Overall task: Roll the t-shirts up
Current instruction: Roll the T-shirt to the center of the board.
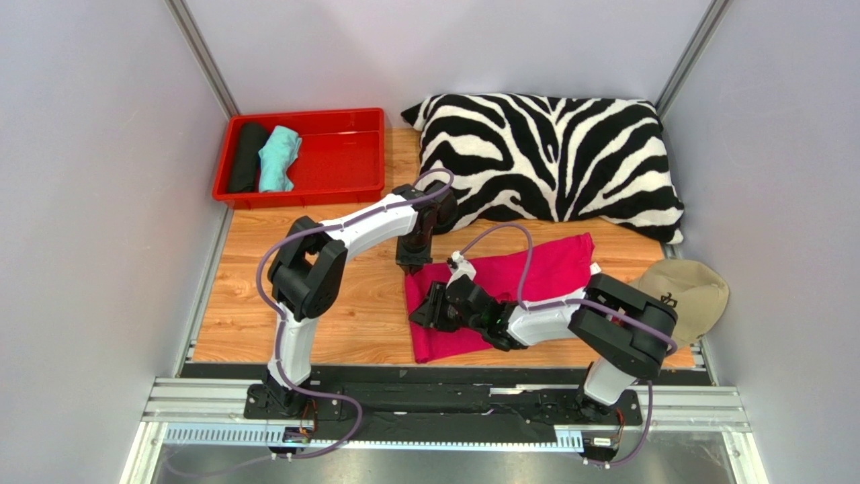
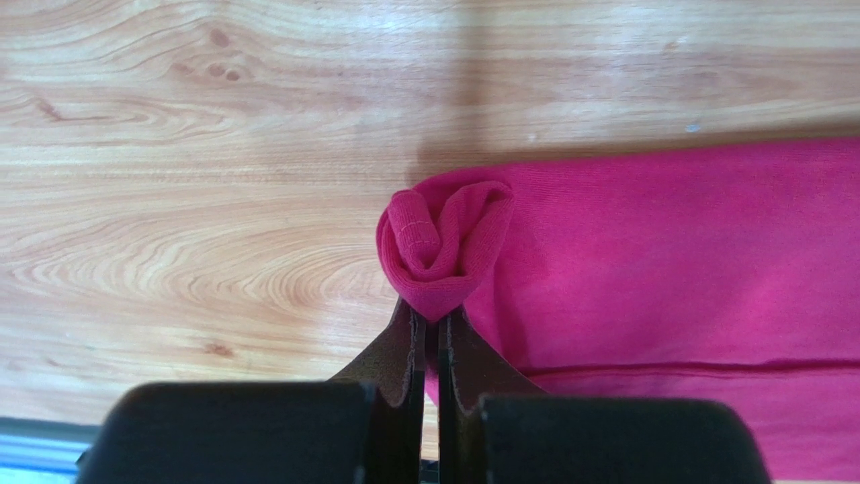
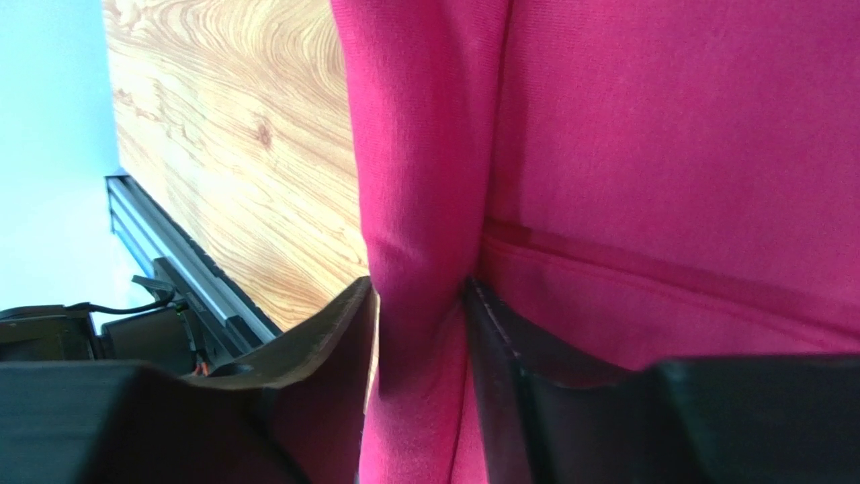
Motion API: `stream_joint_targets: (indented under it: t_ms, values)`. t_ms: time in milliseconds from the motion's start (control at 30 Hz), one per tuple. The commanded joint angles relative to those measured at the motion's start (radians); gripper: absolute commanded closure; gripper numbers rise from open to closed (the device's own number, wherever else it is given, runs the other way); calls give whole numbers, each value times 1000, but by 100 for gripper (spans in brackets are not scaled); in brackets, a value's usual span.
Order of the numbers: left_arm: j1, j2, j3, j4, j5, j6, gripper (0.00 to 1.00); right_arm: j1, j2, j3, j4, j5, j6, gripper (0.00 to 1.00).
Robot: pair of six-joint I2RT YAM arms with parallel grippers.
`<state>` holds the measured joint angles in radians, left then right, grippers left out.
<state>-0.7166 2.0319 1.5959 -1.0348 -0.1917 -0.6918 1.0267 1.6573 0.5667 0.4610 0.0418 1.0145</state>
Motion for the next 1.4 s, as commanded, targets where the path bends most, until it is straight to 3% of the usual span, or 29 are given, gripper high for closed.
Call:
stream_joint_targets:
  t_ms: [0,367,567,900,1033,1167,1233,1267,1300,1367]
  values:
    - [-7,25,47,-102,-43,-21,100,29,-60,18,-154,118,-59,49]
    - [-35,85,98,-153,-84,-45,100,75,-195,111,-360,279,-145,44]
    - [-34,83,107,-148,-65,-29,100,87,-123,199,-364,222,-278,44]
    - [-37,93,98,-140,-60,9,100,93,-36,259,-394,225,-323,44]
    - [-37,96,98,-140,-54,18,100,93,-31,242,-372,225,-304,51]
    - [-37,83,92,-125,-40,31,100,93,-39,194,-320,211,-252,75]
    - [-35,76,82,-114,-25,46,100,90,-47,171,-272,187,-212,80]
    - [-34,65,78,-99,-17,54,98,82,-48,150,-256,176,-199,81]
    - [-29,33,62,-62,16,79,81,75,-50,121,-204,143,-160,83]
    - [-14,4,33,-33,55,98,66,56,-51,72,-131,103,-114,84]
